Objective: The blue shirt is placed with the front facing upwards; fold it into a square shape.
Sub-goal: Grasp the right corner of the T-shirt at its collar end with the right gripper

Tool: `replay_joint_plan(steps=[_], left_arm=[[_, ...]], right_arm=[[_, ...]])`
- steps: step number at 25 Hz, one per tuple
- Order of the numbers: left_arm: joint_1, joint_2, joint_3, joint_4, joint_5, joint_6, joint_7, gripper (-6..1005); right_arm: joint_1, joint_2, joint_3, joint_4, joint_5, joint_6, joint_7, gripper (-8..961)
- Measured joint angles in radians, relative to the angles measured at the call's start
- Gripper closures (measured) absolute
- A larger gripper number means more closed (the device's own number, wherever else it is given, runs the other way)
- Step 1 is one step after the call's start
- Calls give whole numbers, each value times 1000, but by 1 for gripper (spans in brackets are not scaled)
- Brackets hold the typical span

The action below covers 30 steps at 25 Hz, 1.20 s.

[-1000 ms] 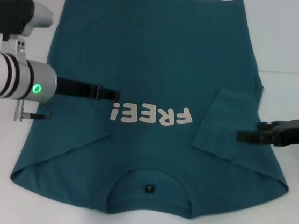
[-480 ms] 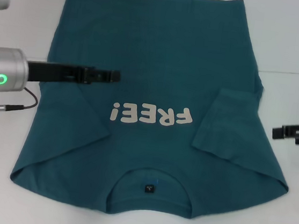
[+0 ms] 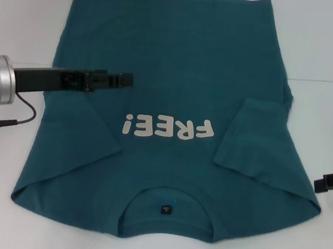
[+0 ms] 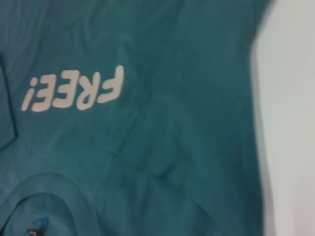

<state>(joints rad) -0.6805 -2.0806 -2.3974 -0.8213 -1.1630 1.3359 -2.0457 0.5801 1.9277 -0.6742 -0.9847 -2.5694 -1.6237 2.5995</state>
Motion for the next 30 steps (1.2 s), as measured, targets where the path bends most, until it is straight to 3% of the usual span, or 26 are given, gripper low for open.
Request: replay_joint_plan(steps=[7, 13, 30], left_arm=[[-5, -4, 0, 9, -1, -3, 4, 111], [-2, -5, 0, 12, -2, -17, 4, 111], [-12, 4, 3, 34, -3, -52, 16, 112]], right_arm=[[7, 2, -7, 8, -42, -3, 31, 38], [13, 16, -12, 27, -43, 42, 47, 39], [39, 12, -35, 158, -44, 152, 39, 39]])
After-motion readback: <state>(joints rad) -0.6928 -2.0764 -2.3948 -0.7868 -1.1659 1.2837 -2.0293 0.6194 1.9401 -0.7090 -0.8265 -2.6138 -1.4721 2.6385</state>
